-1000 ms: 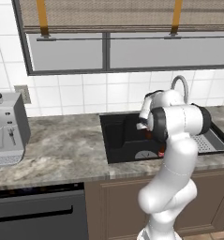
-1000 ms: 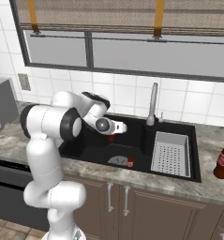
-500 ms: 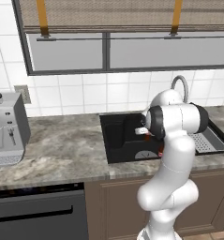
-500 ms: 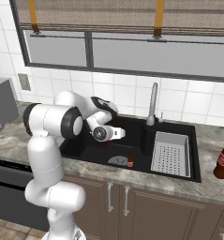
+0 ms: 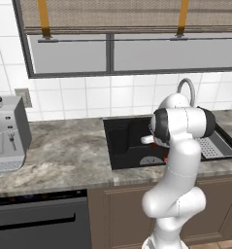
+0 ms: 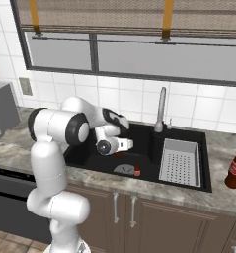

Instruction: Place the large bottle from the dining counter next to the other large bottle outside the sink, and place the small bottle from the dining counter next to the other small bottle inside the sink.

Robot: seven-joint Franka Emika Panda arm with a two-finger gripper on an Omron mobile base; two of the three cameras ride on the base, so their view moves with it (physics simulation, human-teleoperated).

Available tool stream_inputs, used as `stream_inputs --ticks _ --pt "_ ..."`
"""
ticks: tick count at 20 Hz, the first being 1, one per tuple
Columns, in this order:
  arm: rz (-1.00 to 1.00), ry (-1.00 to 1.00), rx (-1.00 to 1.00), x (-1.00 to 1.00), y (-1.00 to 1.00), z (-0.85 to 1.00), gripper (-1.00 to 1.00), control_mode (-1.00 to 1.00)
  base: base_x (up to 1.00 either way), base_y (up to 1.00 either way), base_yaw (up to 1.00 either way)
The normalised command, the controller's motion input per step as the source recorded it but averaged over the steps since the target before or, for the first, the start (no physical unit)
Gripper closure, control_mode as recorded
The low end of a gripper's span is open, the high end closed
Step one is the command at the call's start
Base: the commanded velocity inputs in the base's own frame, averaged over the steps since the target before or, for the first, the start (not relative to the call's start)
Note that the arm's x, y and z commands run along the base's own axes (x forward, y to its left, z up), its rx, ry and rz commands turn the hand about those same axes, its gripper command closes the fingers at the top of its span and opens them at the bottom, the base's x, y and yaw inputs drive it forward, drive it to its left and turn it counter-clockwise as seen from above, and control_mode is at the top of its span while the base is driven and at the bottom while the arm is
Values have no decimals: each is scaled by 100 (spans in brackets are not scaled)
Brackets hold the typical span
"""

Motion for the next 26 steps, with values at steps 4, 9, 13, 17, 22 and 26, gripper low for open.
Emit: stream_inputs --ticks 4,9,13,17,22,26 --pt "0 0 0 0 -25 0 100 -100 0 0 0" --pt "0 0 0 1 -25 0 100 -100 0 0 0" --pt "0 0 1 9 -29 0 100 -100 0 0 0" --pt "0 0 7 17 -26 0 100 -100 0 0 0" --pt "1 0 9 12 -8 0 100 -100 0 0 0" --pt "2 0 6 0 0 -3 100 -100 0 0 0"
